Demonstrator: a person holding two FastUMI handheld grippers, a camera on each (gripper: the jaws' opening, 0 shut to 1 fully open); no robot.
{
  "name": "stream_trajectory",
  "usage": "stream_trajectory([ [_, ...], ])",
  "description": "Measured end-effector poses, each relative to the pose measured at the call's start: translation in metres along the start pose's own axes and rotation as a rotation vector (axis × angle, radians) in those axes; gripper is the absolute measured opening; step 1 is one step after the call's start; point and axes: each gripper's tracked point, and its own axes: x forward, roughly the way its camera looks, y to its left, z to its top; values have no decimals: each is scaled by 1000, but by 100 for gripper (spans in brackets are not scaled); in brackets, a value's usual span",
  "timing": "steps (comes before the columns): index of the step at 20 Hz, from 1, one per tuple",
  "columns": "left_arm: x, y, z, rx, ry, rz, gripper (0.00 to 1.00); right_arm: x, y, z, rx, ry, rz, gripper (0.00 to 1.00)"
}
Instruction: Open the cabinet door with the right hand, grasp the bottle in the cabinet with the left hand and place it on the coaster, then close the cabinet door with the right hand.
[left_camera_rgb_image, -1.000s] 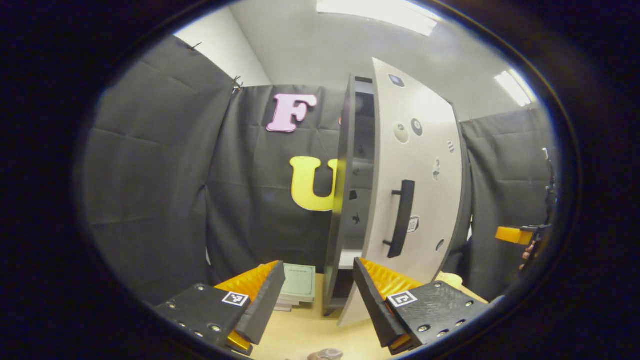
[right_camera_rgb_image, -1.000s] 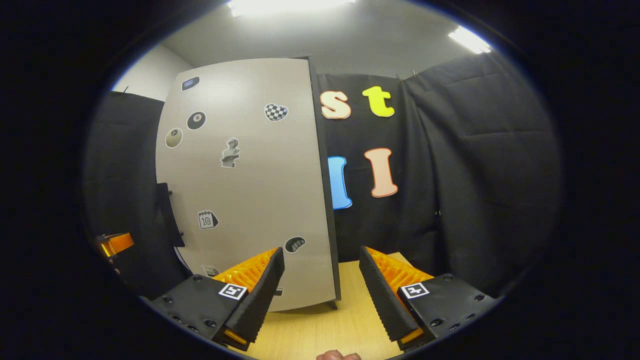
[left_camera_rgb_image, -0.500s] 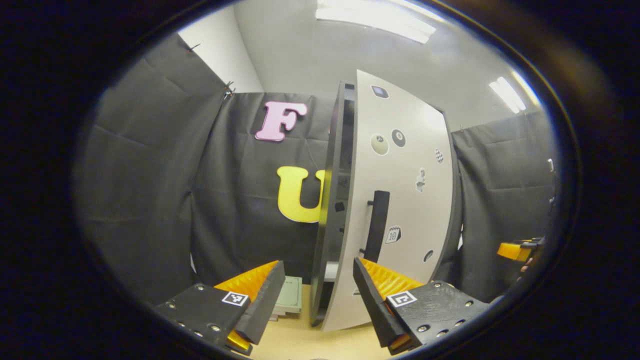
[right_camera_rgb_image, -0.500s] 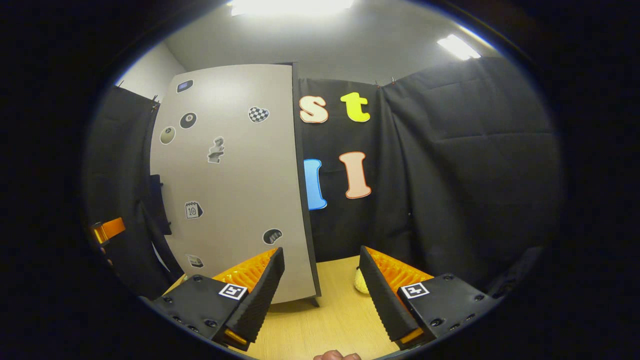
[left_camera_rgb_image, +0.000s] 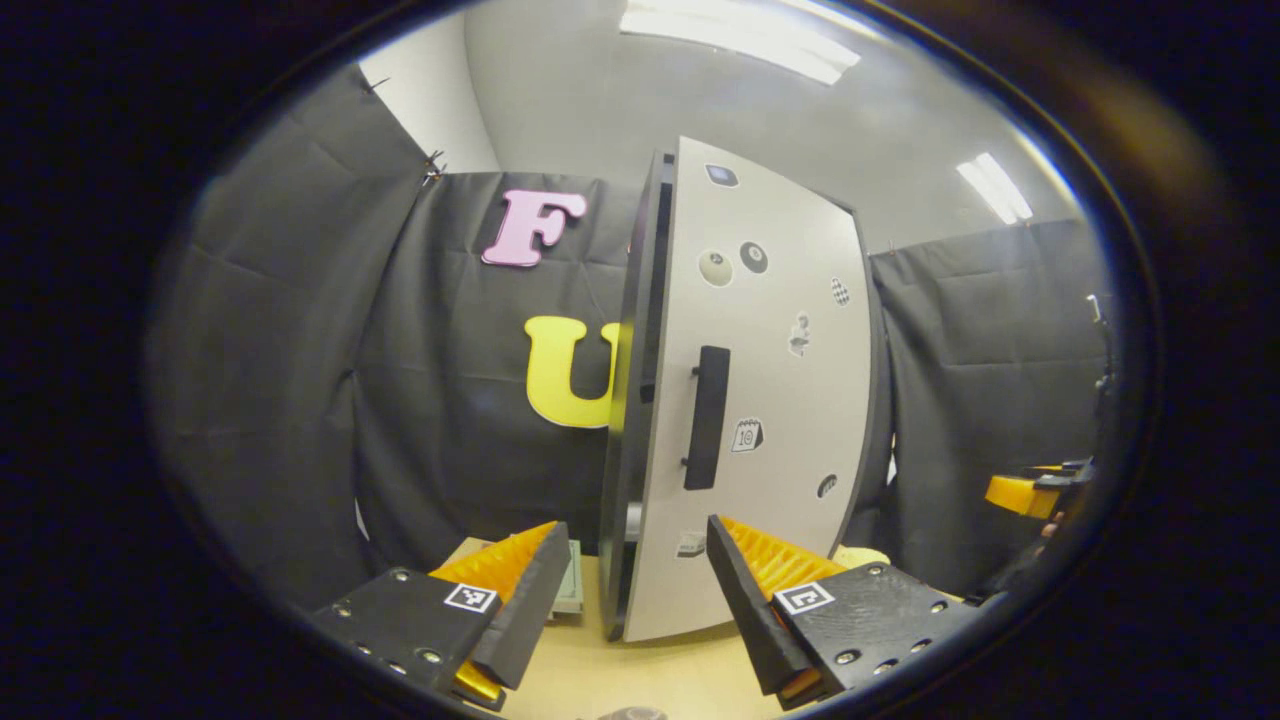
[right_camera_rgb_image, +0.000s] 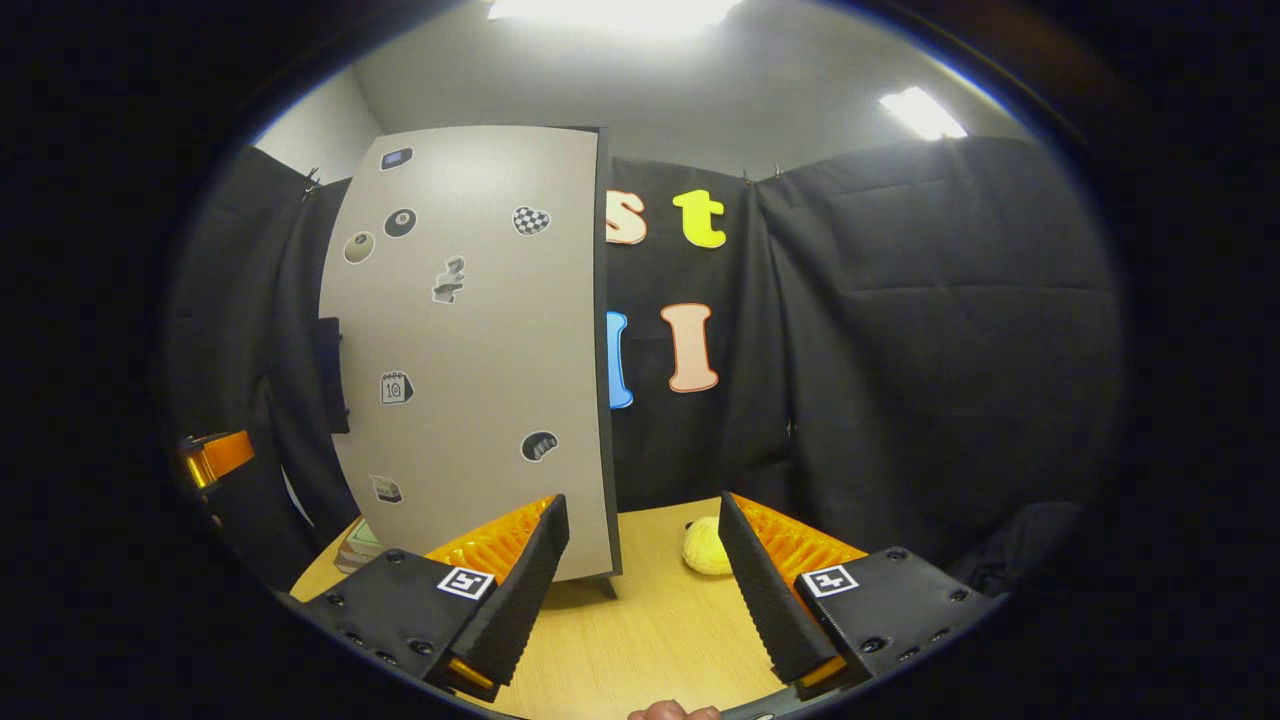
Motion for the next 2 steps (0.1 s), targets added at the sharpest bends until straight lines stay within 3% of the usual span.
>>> stream_trajectory([
  [2,-6,2,0,-1,-2,3,82,-3,-3,-4,1,10,-24,90],
])
